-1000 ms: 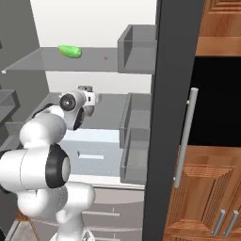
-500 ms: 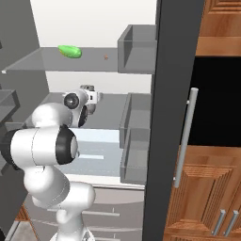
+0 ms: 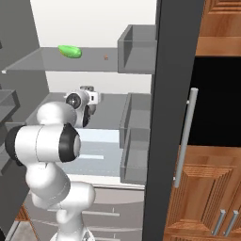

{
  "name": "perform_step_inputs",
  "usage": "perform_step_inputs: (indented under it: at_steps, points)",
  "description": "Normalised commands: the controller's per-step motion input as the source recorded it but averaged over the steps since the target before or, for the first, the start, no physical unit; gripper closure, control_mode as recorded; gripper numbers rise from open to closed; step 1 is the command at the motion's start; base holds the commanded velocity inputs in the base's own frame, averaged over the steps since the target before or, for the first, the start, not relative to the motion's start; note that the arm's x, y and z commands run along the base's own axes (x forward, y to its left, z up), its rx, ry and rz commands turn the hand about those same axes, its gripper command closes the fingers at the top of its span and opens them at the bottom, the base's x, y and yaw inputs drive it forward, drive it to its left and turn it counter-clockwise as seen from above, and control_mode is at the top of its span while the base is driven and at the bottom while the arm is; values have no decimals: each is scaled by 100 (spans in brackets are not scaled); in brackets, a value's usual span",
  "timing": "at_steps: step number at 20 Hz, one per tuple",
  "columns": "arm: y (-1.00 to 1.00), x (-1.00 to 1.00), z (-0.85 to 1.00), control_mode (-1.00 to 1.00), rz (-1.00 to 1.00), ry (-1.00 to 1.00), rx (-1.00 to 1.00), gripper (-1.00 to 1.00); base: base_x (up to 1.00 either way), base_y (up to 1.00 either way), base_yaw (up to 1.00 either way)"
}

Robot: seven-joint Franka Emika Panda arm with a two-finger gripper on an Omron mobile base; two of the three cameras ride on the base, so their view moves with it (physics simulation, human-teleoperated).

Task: Move the corn and sushi from the second highest shelf to the top shelf to make space. Then, place the pitcher from the counter on the cleared second highest shelf.

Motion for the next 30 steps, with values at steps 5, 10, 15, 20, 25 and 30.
perform_step_inputs:
  at_steps: [5,10,15,20,25,30]
  points:
    - [0,-22,-48,-100,0,17,-8,100,0,0,0]
    - [0,-46,-49,-100,0,19,-10,-100,0,0,0]
    - [0,-29,-11,-100,0,15,-4,-100,0,0,0]
    - [0,-28,22,-100,0,5,0,-100,0,0,0]
    - [-3,-39,10,-100,0,0,-2,-100,0,0,0]
    - [-27,-87,0,-100,0,0,-3,-100,0,0,0]
